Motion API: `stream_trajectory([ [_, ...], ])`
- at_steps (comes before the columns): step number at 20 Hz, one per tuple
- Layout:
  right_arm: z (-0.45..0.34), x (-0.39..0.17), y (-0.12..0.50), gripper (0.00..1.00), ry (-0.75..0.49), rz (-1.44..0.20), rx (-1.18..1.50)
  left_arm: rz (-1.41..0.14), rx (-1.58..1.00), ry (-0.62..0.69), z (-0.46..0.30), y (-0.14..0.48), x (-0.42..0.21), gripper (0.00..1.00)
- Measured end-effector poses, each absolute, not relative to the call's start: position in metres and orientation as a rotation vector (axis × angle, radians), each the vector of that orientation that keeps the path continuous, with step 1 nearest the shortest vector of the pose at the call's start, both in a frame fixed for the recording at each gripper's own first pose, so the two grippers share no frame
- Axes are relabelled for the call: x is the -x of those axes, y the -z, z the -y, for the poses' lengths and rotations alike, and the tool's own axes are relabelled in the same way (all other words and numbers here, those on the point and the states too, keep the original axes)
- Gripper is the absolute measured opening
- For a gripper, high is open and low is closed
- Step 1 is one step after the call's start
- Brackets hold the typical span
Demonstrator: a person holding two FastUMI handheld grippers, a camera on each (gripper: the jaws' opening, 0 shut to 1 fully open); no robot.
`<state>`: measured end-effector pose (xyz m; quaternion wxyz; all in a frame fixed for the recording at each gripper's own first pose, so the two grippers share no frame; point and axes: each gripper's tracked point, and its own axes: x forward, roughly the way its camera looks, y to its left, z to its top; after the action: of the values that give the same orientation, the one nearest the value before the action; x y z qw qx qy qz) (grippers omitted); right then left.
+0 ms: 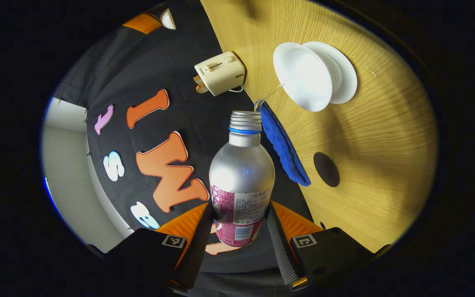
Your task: Open the teacup lid with one hand, grasp the water bottle and pour water into the teacup with the other hand; after pouring, place the water bottle on the coaster and then close the teacup lid.
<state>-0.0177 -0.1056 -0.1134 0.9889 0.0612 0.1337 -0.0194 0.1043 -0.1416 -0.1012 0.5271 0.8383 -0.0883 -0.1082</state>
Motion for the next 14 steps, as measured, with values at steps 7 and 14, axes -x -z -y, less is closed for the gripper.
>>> stream_trajectory([
  [7,0.104,0.017,0.116,0.22,0.028,-0.276,-0.111,0.270,-2.051,0.234,0.146,0.097,-0.101,0.81],
  [14,0.099,0.016,0.118,0.21,0.008,-0.285,-0.090,0.311,-2.079,0.233,0.149,0.091,-0.102,0.79],
])
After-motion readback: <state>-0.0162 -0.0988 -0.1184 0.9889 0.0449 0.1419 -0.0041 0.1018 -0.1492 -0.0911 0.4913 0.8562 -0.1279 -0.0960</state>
